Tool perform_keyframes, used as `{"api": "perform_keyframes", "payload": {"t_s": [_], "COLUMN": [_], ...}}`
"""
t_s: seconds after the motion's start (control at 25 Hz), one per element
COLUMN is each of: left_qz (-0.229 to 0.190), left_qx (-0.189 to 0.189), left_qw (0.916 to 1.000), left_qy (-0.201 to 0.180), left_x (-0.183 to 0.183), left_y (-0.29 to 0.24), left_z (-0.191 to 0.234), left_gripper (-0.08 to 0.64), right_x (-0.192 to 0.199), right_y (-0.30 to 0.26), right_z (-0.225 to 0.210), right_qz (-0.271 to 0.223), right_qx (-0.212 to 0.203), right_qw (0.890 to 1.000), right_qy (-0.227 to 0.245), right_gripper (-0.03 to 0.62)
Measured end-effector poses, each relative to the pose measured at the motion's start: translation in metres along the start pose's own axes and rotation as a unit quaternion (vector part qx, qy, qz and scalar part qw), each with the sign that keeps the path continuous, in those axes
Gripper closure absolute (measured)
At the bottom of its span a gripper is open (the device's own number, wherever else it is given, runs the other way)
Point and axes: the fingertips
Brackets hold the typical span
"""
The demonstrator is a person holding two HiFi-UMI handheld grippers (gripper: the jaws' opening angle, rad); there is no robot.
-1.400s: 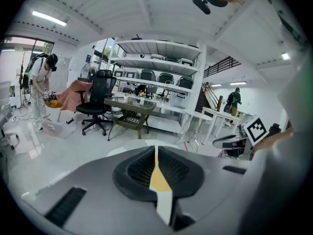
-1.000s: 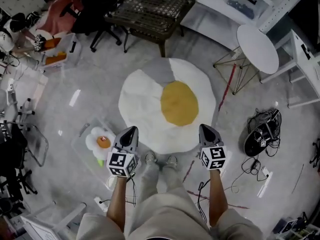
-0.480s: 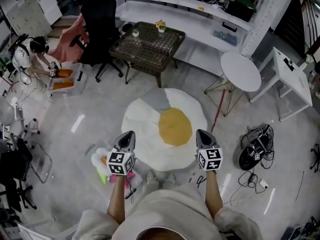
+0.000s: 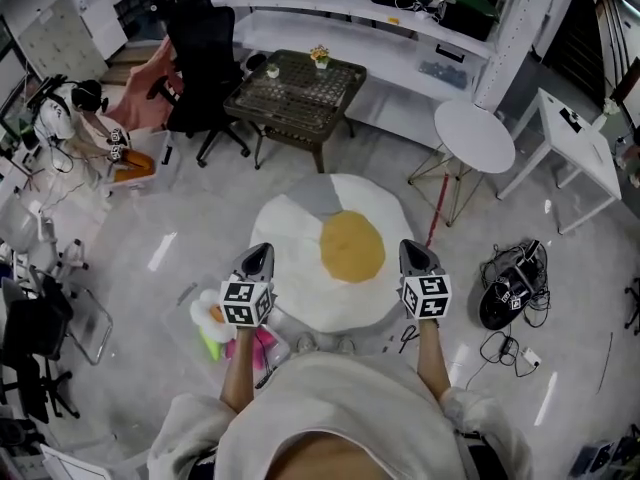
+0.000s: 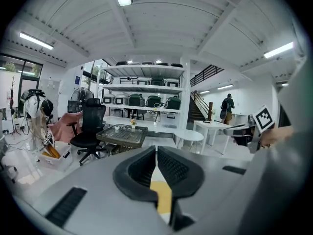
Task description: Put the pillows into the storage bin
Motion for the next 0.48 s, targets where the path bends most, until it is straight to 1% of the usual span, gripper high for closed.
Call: {"api": "perform_keyframes", "payload": {"t_s": [0.24,0.48], "left_qz": [-0.004,-0.006], "left_qx": [0.001,0.003], "left_qw": [1.0,1.0], "left_qy": [0.001,0.002], "left_x": [0.002,0.002], "left_y": [0.001,0.003], "left_z": [-0.01,-0.011], "left_gripper": [0.54,0.54], "right_x": [0.005,0.006], "right_y": [0.011,0.015], "right_z": [-0.008,-0.012], "right_qz": [0.002,0.003], "right_qx": [0.004,0.011], "right_qw": [1.0,1.0], "right_qy": [-0.006,-0.012], "right_gripper": [0.594,0.594]}}
Point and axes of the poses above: the fingertips, and each gripper's own axes: y backward along the fingers, z to its left, x out of its underside, and after that the axes turned 15 degrees about x, right-handed
